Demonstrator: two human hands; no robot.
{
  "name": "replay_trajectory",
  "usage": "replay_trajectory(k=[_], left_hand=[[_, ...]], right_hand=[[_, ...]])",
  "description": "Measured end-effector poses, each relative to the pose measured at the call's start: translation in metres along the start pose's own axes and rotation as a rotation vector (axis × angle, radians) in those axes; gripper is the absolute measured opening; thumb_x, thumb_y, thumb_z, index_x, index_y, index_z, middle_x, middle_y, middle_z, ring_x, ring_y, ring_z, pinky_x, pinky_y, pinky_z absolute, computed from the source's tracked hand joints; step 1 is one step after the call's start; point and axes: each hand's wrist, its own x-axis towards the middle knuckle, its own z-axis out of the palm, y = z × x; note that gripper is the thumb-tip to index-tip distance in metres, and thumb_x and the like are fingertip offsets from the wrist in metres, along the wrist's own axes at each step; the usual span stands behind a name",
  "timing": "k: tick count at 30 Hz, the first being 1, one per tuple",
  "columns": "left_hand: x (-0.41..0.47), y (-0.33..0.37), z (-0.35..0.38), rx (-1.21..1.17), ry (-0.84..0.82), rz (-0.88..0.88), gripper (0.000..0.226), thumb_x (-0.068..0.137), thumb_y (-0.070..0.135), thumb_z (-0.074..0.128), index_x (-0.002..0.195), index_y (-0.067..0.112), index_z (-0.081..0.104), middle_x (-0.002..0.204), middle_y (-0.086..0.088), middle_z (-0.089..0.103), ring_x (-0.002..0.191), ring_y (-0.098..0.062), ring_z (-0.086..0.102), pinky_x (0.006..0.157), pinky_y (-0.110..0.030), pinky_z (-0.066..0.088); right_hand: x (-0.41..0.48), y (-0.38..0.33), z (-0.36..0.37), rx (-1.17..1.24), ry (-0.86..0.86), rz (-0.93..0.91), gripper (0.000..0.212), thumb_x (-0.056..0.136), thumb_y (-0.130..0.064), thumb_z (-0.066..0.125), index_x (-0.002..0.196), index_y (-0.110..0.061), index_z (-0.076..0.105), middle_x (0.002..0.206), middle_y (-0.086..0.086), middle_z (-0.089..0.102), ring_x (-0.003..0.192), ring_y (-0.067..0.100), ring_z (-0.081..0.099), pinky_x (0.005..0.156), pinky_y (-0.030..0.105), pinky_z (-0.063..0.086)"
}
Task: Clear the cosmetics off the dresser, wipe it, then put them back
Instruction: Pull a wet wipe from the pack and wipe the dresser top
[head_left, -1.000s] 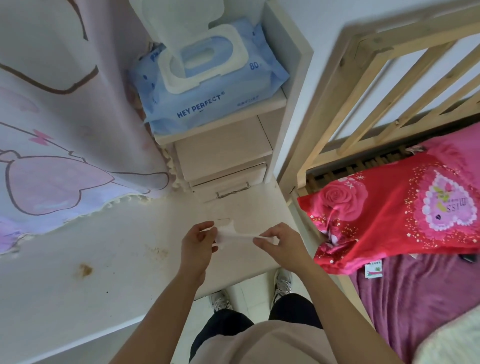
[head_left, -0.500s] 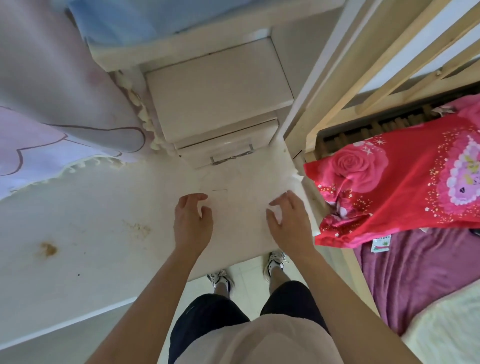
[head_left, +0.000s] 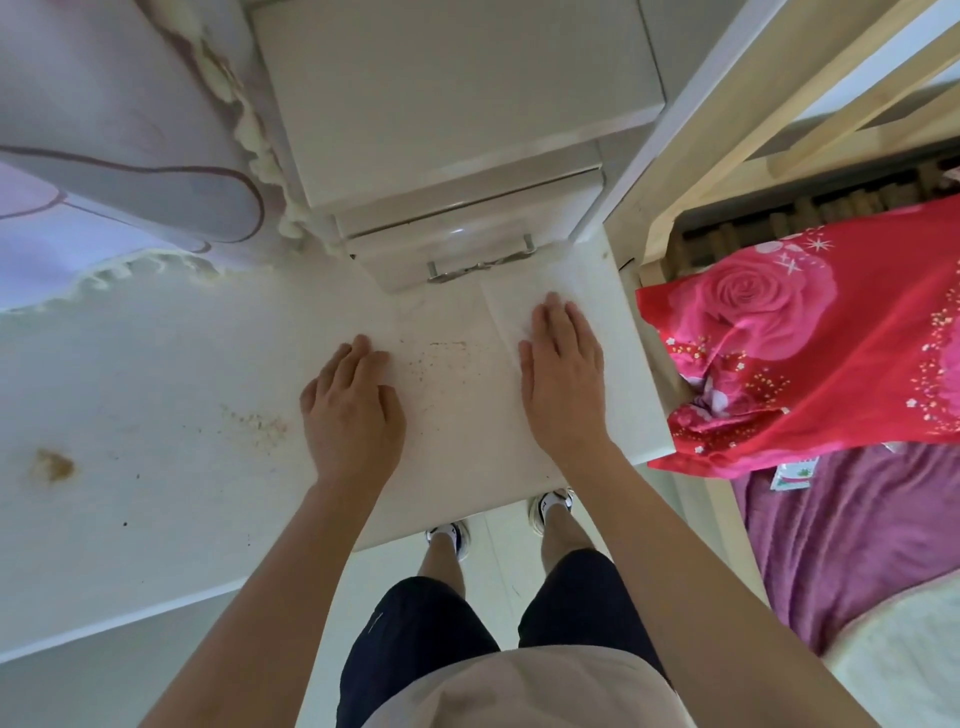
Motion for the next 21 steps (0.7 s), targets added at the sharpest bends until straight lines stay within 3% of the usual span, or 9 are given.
replay_trajectory(k=[2, 4, 6, 8, 11, 13, 15, 17, 21], left_hand=[[0.000, 0.000, -0.002, 0.011, -0.007, 0.015, 0.035, 0.088, 0.010, 0.045, 0.117, 0.011, 0.065, 0.139, -0.008, 0.057, 0.131, -0.029, 0.050, 0.104, -0.049, 0.037], [-0.001, -0.001, -0.004, 0.008, -0.027, 0.013, 0.036, 0.087, 0.003, 0.050, 0.119, 0.011, 0.065, 0.141, -0.007, 0.056, 0.132, -0.029, 0.049, 0.104, -0.050, 0.037], [-0.002, -0.001, -0.007, 0.006, -0.056, 0.011, 0.040, 0.085, 0.000, 0.052, 0.122, 0.011, 0.064, 0.143, -0.006, 0.054, 0.134, -0.028, 0.047, 0.106, -0.050, 0.036], [0.000, -0.002, -0.010, 0.015, -0.078, 0.025, 0.044, 0.085, -0.001, 0.052, 0.125, 0.012, 0.063, 0.145, -0.005, 0.051, 0.136, -0.027, 0.045, 0.107, -0.050, 0.035], [0.002, -0.003, -0.015, 0.033, -0.115, 0.031, 0.048, 0.084, -0.003, 0.050, 0.127, 0.012, 0.062, 0.147, -0.004, 0.049, 0.138, -0.027, 0.043, 0.107, -0.051, 0.036], [0.003, -0.004, -0.016, 0.032, -0.122, 0.026, 0.049, 0.083, -0.005, 0.049, 0.127, 0.012, 0.063, 0.146, -0.004, 0.050, 0.137, -0.028, 0.043, 0.106, -0.052, 0.038], [0.002, -0.004, -0.016, 0.023, -0.115, 0.020, 0.050, 0.082, -0.006, 0.048, 0.125, 0.013, 0.064, 0.145, -0.005, 0.052, 0.136, -0.028, 0.045, 0.105, -0.053, 0.040], [0.001, -0.003, -0.016, 0.012, -0.100, 0.009, 0.050, 0.081, -0.007, 0.049, 0.124, 0.013, 0.066, 0.143, -0.004, 0.053, 0.135, -0.028, 0.046, 0.104, -0.052, 0.041], [0.002, 0.001, -0.014, 0.001, -0.079, 0.005, 0.050, 0.082, -0.008, 0.049, 0.123, 0.014, 0.067, 0.143, -0.004, 0.054, 0.135, -0.027, 0.046, 0.103, -0.050, 0.039]], right_hand=[[0.011, 0.004, -0.009, 0.111, 0.079, -0.003, 0.032, 0.097, -0.015, 0.053, 0.125, -0.001, 0.063, 0.120, 0.018, 0.059, 0.103, 0.035, 0.056, 0.088, 0.046, 0.051], [0.023, 0.014, -0.021, 0.240, 0.162, 0.114, 0.030, 0.097, -0.009, 0.054, 0.125, -0.003, 0.064, 0.108, 0.017, 0.058, 0.091, 0.027, 0.056, 0.082, 0.035, 0.050], [0.036, 0.025, -0.028, 0.262, 0.248, 0.268, 0.034, 0.099, -0.009, 0.051, 0.131, -0.003, 0.060, 0.109, 0.019, 0.053, 0.091, 0.020, 0.050, 0.083, 0.024, 0.042], [0.051, 0.030, -0.028, 0.208, 0.218, 0.347, 0.038, 0.099, -0.009, 0.047, 0.136, -0.001, 0.054, 0.113, 0.022, 0.050, 0.096, 0.027, 0.051, 0.087, 0.030, 0.043], [0.060, 0.006, -0.016, 0.153, 0.107, 0.317, 0.032, 0.099, -0.018, 0.039, 0.124, -0.003, 0.054, 0.113, 0.018, 0.052, 0.102, 0.035, 0.051, 0.092, 0.048, 0.046], [0.052, -0.032, -0.009, 0.178, 0.026, 0.149, 0.029, 0.093, -0.009, 0.045, 0.119, -0.002, 0.057, 0.106, 0.021, 0.055, 0.094, 0.039, 0.055, 0.085, 0.051, 0.049], [0.035, -0.061, 0.003, 0.177, -0.062, -0.095, 0.046, 0.079, 0.007, 0.056, 0.123, 0.000, 0.061, 0.098, 0.022, 0.055, 0.083, 0.039, 0.055, 0.077, 0.048, 0.052], [0.028, -0.067, -0.001, 0.243, -0.153, -0.175, 0.047, 0.082, 0.007, 0.057, 0.126, -0.006, 0.063, 0.102, 0.018, 0.053, 0.085, 0.035, 0.055, 0.081, 0.044, 0.052], [0.049, -0.028, -0.029, 0.342, 0.048, 0.088, 0.042, 0.089, 0.001, 0.050, 0.122, -0.017, 0.067, 0.110, 0.013, 0.049, 0.091, 0.023, 0.055, 0.086, 0.020, 0.041]])
